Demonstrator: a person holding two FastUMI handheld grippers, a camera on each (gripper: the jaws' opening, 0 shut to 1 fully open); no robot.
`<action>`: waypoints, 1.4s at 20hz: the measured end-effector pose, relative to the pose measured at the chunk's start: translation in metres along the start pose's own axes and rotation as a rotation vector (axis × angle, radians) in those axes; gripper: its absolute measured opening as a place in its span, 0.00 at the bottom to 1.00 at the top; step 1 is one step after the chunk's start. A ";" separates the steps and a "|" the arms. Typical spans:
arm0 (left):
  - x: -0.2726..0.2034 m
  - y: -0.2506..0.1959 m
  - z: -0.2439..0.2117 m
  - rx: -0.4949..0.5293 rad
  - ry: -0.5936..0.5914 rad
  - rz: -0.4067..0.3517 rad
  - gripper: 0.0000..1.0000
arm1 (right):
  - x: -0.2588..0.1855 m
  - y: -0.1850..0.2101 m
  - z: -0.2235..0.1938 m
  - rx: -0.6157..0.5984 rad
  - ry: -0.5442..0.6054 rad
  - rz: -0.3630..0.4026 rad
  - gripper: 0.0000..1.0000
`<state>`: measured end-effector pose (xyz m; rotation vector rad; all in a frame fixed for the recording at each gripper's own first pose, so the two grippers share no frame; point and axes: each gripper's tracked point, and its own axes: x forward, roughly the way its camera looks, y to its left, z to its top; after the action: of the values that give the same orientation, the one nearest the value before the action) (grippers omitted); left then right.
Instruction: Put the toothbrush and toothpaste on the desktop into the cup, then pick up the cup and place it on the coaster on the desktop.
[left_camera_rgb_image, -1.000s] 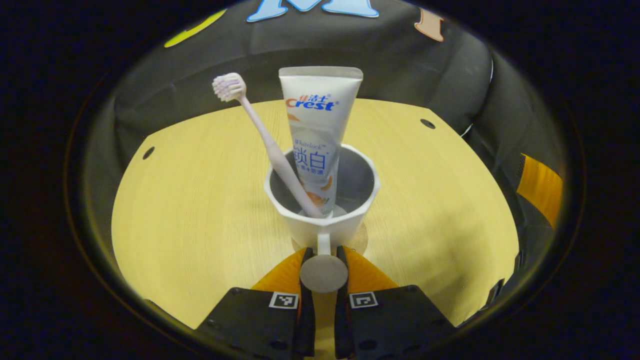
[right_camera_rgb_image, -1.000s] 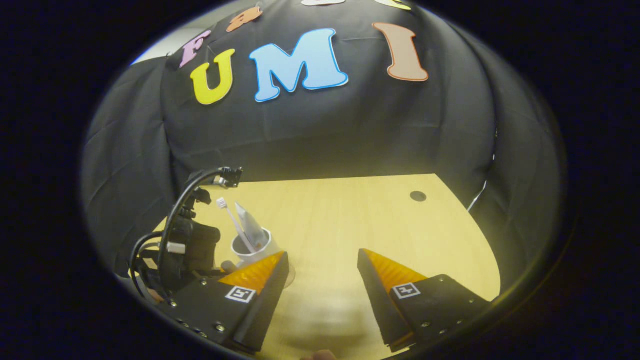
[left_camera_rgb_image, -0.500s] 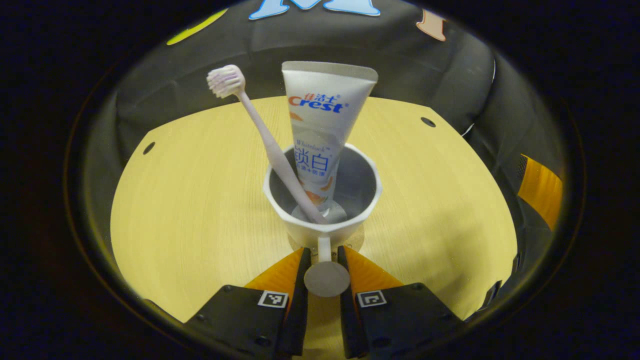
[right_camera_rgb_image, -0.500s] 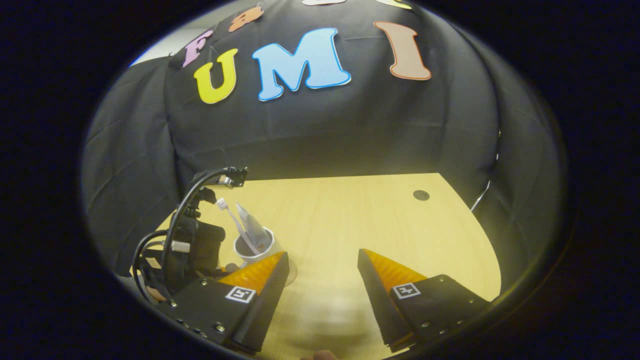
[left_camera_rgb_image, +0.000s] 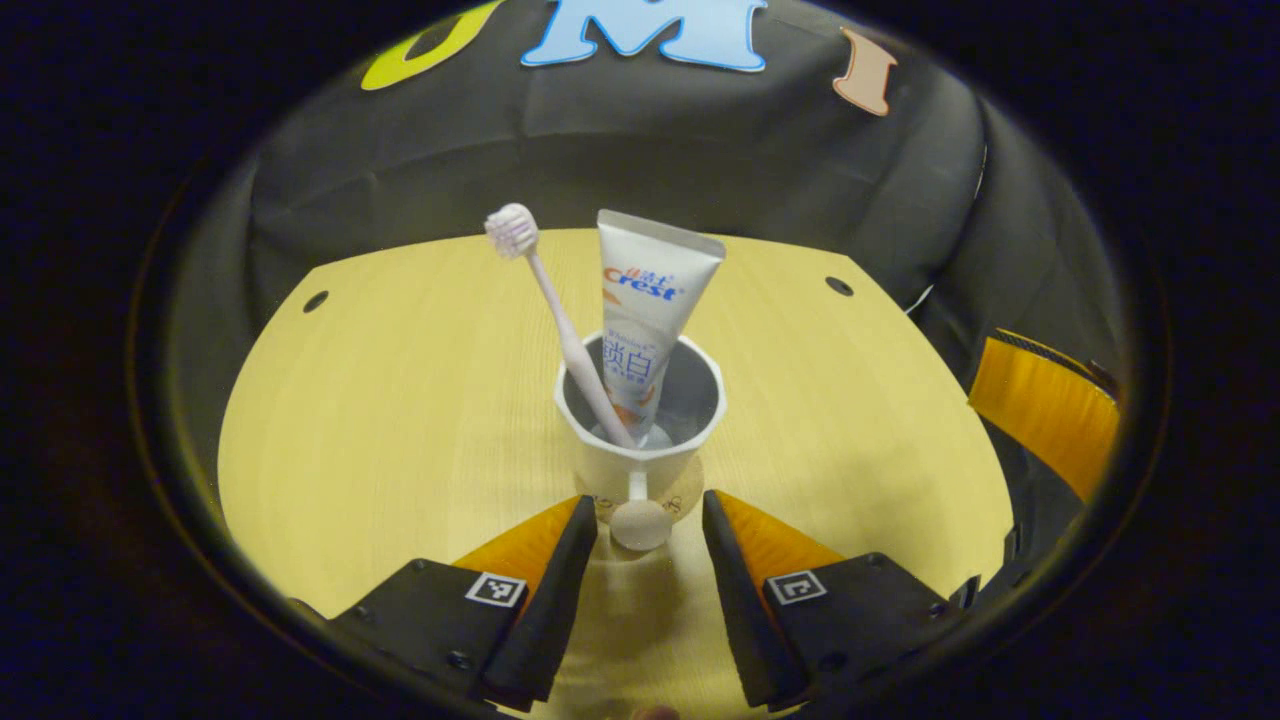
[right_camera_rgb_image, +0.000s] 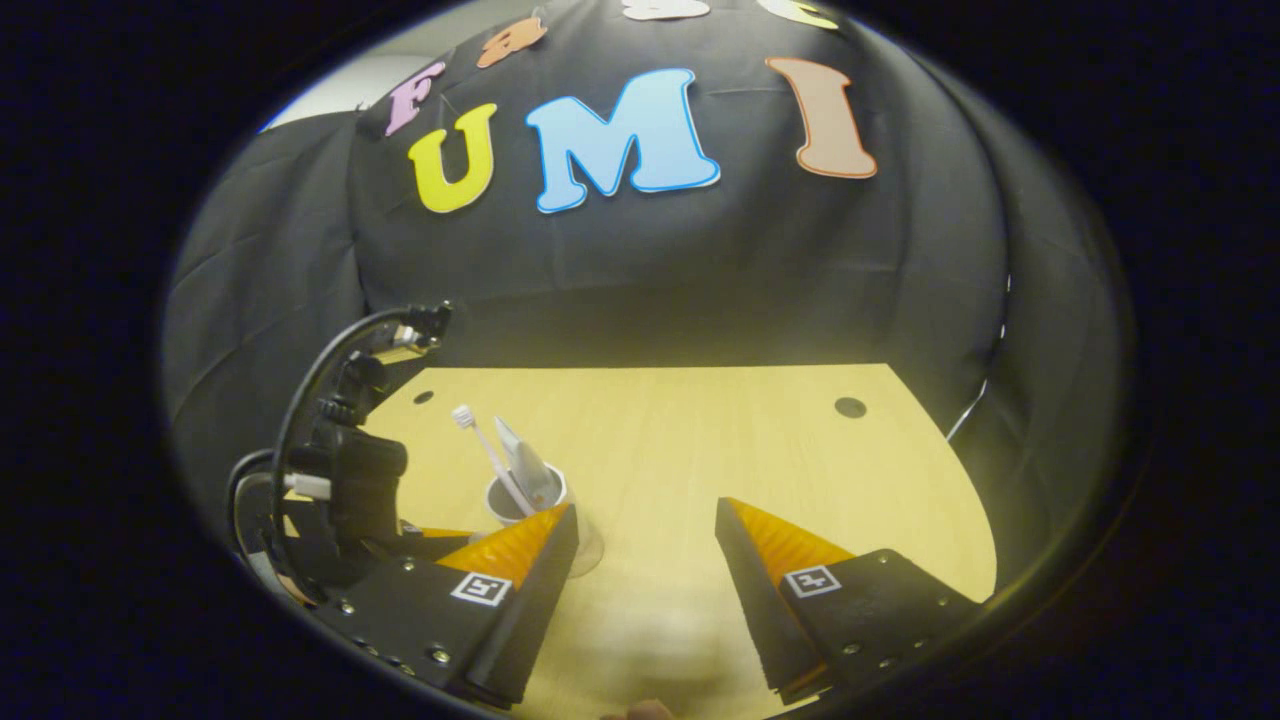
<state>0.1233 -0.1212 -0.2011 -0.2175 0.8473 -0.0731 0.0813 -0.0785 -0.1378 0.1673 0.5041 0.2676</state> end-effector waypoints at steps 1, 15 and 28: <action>-0.007 -0.001 0.004 -0.002 -0.021 -0.003 0.77 | -0.002 0.001 0.005 -0.002 -0.012 -0.001 0.84; -0.134 0.017 0.066 0.049 -0.398 -0.060 0.86 | -0.062 0.050 0.050 -0.064 -0.209 -0.090 0.84; -0.205 0.057 0.097 0.048 -0.604 -0.047 0.86 | -0.098 0.081 0.072 -0.121 -0.316 -0.136 0.85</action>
<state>0.0592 -0.0188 -0.0014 -0.1993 0.2388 -0.0662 0.0179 -0.0365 -0.0133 0.0551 0.1841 0.1348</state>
